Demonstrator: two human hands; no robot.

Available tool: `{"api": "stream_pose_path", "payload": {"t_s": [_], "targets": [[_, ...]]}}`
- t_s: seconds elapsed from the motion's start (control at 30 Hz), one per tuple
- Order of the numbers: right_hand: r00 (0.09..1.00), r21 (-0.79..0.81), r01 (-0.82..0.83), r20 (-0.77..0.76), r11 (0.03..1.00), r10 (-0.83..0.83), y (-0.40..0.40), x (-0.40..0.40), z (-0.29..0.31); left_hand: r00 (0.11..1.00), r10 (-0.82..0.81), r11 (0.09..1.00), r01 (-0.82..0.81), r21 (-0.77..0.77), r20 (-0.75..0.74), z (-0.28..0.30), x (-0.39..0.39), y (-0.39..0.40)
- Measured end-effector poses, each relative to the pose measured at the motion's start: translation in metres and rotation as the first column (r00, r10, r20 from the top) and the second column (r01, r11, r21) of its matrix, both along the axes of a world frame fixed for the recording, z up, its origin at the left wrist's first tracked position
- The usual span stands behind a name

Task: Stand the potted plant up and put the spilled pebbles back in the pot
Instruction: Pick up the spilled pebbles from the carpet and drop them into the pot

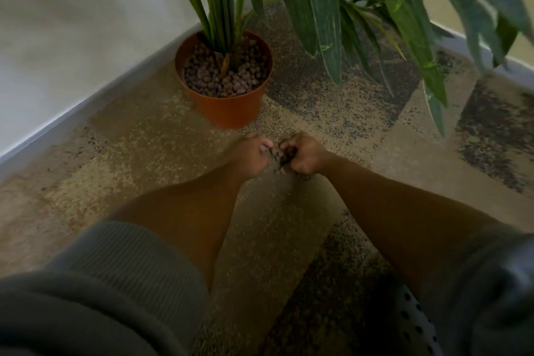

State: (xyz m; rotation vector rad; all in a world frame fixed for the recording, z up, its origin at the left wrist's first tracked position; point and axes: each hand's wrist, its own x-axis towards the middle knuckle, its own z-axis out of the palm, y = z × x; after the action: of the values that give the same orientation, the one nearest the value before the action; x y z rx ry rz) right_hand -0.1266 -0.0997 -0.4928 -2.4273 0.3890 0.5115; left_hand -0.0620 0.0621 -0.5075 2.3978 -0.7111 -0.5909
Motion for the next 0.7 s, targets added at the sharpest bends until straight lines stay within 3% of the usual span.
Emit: {"api": "stream_pose_path", "payload": {"t_s": [0.23, 0.43, 0.7], "targets": [[0.992, -0.065, -0.036, 0.122, 0.997, 0.043, 0.010, -0.009, -0.013, 0.985, -0.157, 0.973, 0.166, 0.160, -0.064, 0.005, -0.008, 0.000], [0.967, -0.086, -0.056, 0.243, 0.995, 0.075, 0.016, -0.019, -0.017, 0.998, -0.063, 0.993, 0.062, 0.096, 0.008, 0.004, -0.015, 0.006], [0.949, -0.057, -0.005, 0.314, 0.998, 0.023, 0.025, -0.023, -0.019, 0.995, -0.096, 0.990, 0.095, 0.109, 0.005, 0.005, -0.021, 0.006]]}}
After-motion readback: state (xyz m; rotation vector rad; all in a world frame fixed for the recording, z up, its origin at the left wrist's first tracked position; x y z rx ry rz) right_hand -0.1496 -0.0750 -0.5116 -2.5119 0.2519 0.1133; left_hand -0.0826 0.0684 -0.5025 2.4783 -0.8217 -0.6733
